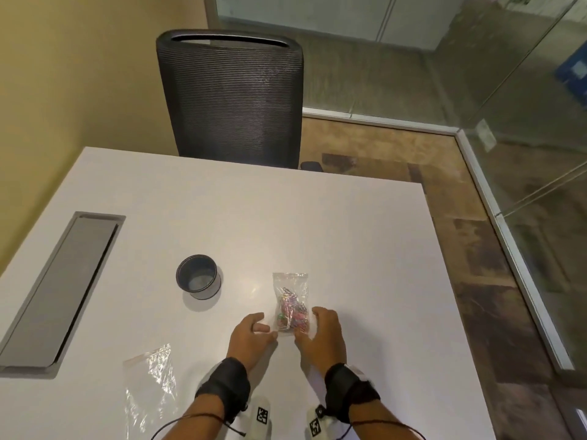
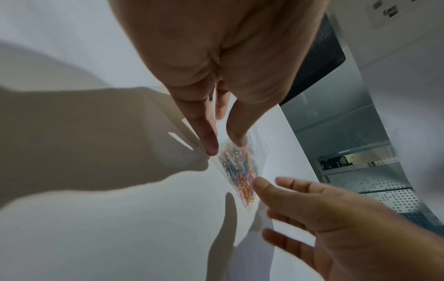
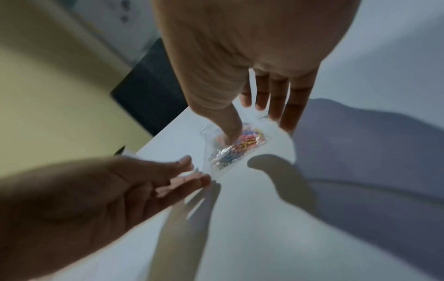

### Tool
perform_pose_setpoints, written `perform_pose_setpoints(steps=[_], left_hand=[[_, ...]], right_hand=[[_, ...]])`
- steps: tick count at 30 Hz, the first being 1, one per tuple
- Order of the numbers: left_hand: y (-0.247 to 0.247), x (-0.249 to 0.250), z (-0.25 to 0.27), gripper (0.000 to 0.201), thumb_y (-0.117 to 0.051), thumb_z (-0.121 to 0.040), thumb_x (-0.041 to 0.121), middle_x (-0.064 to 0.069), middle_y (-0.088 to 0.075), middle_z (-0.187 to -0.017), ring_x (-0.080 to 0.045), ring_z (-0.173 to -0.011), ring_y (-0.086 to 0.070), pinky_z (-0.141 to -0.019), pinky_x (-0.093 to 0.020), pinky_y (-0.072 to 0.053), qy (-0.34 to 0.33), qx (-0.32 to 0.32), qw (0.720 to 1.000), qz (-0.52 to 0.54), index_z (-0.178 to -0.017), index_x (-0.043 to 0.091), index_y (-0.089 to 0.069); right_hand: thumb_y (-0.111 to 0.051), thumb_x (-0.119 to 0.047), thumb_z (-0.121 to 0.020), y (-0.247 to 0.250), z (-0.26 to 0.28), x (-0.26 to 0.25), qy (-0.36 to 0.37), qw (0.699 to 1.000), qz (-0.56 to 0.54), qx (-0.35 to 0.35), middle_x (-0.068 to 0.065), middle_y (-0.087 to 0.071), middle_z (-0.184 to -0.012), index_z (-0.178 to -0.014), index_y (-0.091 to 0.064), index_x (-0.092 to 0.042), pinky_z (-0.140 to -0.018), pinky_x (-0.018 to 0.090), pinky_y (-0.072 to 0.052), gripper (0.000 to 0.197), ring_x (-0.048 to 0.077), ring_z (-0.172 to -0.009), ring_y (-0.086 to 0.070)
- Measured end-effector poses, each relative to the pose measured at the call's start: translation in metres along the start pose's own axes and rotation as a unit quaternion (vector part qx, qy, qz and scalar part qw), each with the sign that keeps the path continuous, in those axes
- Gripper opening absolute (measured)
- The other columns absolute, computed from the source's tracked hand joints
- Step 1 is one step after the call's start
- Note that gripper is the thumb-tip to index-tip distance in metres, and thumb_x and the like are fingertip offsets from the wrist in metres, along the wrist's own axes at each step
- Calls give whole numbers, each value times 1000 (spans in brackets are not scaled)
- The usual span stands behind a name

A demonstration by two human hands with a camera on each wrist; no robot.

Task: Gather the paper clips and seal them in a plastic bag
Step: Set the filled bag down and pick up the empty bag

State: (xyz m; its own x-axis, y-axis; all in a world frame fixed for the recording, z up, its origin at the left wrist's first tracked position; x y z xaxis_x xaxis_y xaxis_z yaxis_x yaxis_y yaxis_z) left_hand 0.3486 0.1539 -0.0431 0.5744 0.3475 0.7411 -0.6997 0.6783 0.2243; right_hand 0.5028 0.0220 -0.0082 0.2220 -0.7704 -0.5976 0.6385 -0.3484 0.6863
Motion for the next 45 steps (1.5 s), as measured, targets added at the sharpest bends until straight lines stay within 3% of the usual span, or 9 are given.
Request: perform_pose_setpoints(steps=[5,8,11,17,21,24,32,37,45], left_hand=[[35,-25,42,28,-69,-97,7,-9,-77,-101,-35,-93,-80,-90,-45,-67,14,67,995,72,-125,11,-69],[59,-50,64,23,-69,-97,6,-13,-78,-97,-30,-72,-76,-75,-43,-64,22,99,988,119,-119,14,-72],[88,-80,87,22,-72,-95,9,-3,-81,-92,-30,-83,-77,-86,-46,-64,23,146,980,136,-113,21,-79],[162,-128,125,20,-83,-87,9,8,-73,-105,-25,-107,-69,-106,-40,-44,-76,300,946,-98,-101,23,-78],[189,-153,133,37,-89,-81,11,-6,-72,-119,-35,-116,-64,-104,-44,-43,8,349,929,-125,-114,19,-74],[195,-156,130,53,-87,-86,20,-8,-66,-134,-36,-127,-58,-108,-52,-51,45,335,936,-101,-134,17,-64],[200,-155,107,66,-86,-87,37,10,-66,-108,-25,-109,-69,-97,-51,-61,70,311,946,-61,-143,25,-52],[199,-142,98,57,-88,-86,35,0,-71,-107,-26,-104,-70,-93,-46,-63,74,296,950,-68,-136,26,-60],[197,-120,95,18,-85,-86,39,5,-72,-107,-24,-106,-67,-91,-42,-61,39,275,952,-128,-101,33,-76]], right_hand=[[-67,-64,-81,-36,5,-13,184,954,229,-55,-2,-10,-178,-166,-19,-31,-127,53,-28,103,27,-162,-13],[-54,-71,-88,-55,9,-4,173,933,293,-114,-2,19,-178,-169,8,-27,-129,67,-6,112,26,-165,14],[-50,-69,-90,-65,19,-6,156,928,317,-120,6,35,-172,-167,18,-22,-125,72,7,114,30,-161,29],[-50,-63,-90,-120,84,-55,281,888,323,-170,12,28,-174,-170,0,-12,-127,70,-3,107,32,-163,21],[-58,-58,-95,-178,136,-87,432,787,365,-245,15,6,-178,-166,-10,-7,-123,77,-11,100,36,-165,3],[-59,-53,-99,-202,156,-105,466,752,386,-260,14,-1,-178,-166,-9,-7,-122,76,-8,95,35,-165,-2],[-53,-48,-102,-218,164,-100,438,762,400,-259,11,1,-179,-169,-6,-10,-126,74,-8,90,31,-166,0],[-53,-48,-101,-220,163,-97,444,762,397,-253,12,-4,-179,-168,-9,-10,-125,74,-11,88,33,-166,-5],[-51,-48,-102,-222,162,-95,437,765,395,-260,9,2,-179,-169,-1,-12,-125,73,-5,90,28,-167,1]])
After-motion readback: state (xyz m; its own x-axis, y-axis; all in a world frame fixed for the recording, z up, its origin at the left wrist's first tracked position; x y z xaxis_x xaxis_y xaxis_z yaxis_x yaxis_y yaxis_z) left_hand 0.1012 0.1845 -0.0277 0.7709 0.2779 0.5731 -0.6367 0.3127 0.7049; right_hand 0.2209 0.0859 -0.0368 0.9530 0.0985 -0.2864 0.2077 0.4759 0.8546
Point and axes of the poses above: each hand's wrist, its own z-axis away from the middle knuckle, its own y-axis out of the back of the hand, x = y × z, the point moved 4 cm from there along -z, towards the middle knuckle
